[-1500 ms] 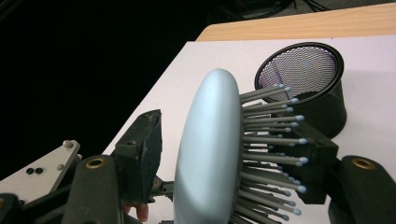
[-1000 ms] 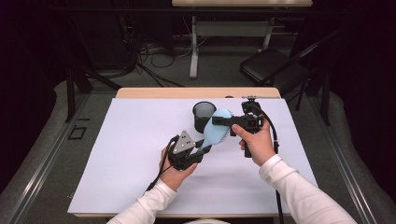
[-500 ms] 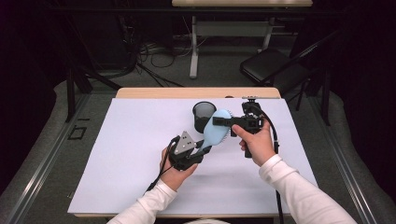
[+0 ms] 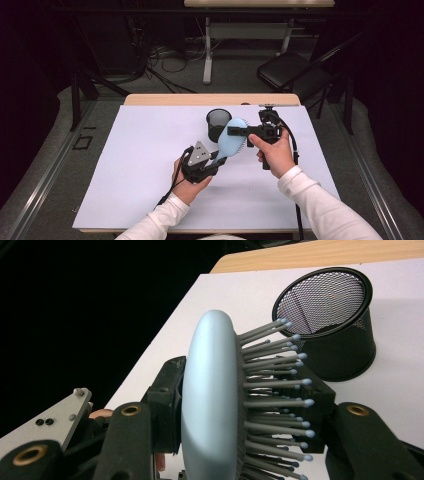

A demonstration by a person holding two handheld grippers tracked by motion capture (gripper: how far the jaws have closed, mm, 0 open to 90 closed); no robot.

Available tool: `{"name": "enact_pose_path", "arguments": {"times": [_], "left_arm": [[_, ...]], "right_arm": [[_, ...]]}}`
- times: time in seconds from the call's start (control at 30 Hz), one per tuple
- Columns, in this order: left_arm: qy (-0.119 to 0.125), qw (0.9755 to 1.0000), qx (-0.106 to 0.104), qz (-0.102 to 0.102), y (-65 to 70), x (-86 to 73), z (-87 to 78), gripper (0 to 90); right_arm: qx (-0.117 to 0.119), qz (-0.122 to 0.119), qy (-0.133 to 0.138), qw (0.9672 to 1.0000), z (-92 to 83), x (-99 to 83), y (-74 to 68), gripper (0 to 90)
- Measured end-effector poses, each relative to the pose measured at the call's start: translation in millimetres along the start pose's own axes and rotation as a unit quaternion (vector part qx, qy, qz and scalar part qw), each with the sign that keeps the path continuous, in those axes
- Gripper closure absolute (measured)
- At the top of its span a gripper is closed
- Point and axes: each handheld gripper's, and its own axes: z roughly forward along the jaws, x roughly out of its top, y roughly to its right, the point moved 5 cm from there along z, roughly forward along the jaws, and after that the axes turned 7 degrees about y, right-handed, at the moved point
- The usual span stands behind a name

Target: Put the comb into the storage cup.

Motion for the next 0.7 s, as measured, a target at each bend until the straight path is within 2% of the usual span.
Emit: {"name": "enact_pose_path", "arguments": {"times": [0.47, 0.7], "left_arm": [[0.003, 1.0000, -0.002, -0.005, 0.2, -0.3, 0.1, 68.9], [0.009, 0.9999, -0.004, -0.011, -1.5, 1.0, -1.1, 65.5]], "right_arm": [[0.007, 0.003, -0.005, 1.0000, -0.8, -0.4, -0.5, 49.6], [0.011, 0.006, -0.008, 0.9999, -0.3, -0.7, -0.9, 49.9]]}}
